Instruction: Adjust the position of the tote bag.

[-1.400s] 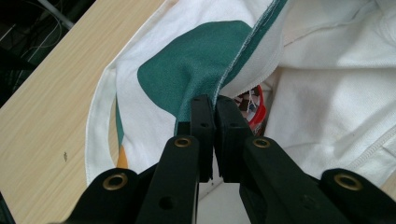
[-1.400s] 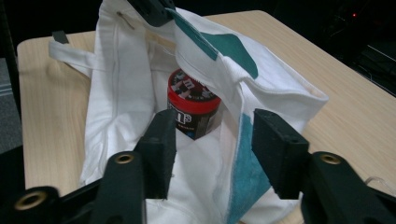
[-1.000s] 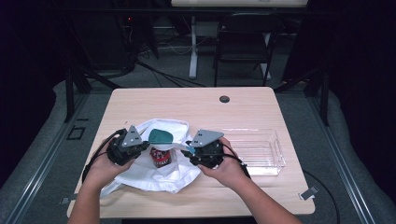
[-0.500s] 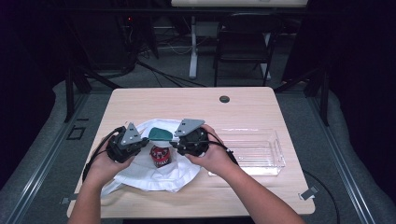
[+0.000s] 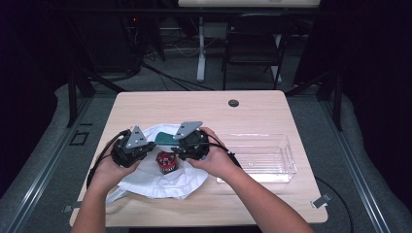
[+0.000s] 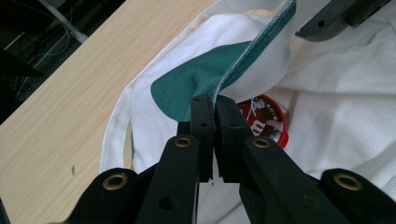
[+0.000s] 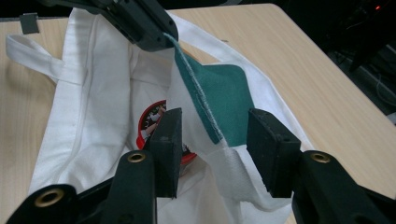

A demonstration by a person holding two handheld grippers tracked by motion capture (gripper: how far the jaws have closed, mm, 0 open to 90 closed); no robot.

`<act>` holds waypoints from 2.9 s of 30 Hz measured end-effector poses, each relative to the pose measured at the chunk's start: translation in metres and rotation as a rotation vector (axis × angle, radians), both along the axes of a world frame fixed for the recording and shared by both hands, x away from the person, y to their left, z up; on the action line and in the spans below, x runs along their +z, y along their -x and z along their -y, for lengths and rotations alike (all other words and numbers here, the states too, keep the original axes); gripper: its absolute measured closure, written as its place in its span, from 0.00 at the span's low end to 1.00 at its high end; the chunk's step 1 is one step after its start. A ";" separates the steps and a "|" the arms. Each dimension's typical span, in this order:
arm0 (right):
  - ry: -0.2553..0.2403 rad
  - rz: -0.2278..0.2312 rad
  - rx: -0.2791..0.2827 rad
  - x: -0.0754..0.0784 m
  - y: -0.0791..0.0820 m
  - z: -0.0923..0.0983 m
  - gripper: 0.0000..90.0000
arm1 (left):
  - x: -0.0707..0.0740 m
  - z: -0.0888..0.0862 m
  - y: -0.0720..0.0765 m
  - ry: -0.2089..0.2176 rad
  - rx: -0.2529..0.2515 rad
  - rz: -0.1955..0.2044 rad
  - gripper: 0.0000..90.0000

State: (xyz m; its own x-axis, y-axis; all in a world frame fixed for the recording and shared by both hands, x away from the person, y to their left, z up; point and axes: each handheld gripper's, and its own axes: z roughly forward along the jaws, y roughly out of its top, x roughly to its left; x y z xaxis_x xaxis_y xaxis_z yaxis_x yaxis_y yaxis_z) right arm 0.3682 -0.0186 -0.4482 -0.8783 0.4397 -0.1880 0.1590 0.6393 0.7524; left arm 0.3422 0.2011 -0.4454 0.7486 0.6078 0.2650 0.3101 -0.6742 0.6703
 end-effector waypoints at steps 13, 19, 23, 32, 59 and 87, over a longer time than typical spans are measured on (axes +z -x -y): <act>0.010 -0.025 -0.004 -0.003 -0.005 0.000 0.77 | 0.000 0.000 -0.004 0.011 0.007 0.008 0.97; 0.025 -0.026 0.004 -0.003 -0.005 0.001 0.83 | 0.000 0.000 -0.005 0.011 0.008 0.012 0.97; 0.029 -0.034 0.006 -0.003 -0.004 0.000 0.93 | 0.000 0.000 -0.005 0.021 0.012 0.010 0.97; 0.055 -0.020 0.005 0.000 -0.001 -0.002 0.95 | 0.000 -0.002 -0.004 0.038 0.029 0.008 0.94; 0.041 0.002 -0.058 0.005 0.000 -0.008 0.95 | 0.002 -0.020 0.004 0.114 0.093 0.022 0.63; 0.023 -0.007 -0.094 0.010 -0.012 -0.006 0.95 | 0.002 -0.058 0.011 0.132 0.175 0.020 0.57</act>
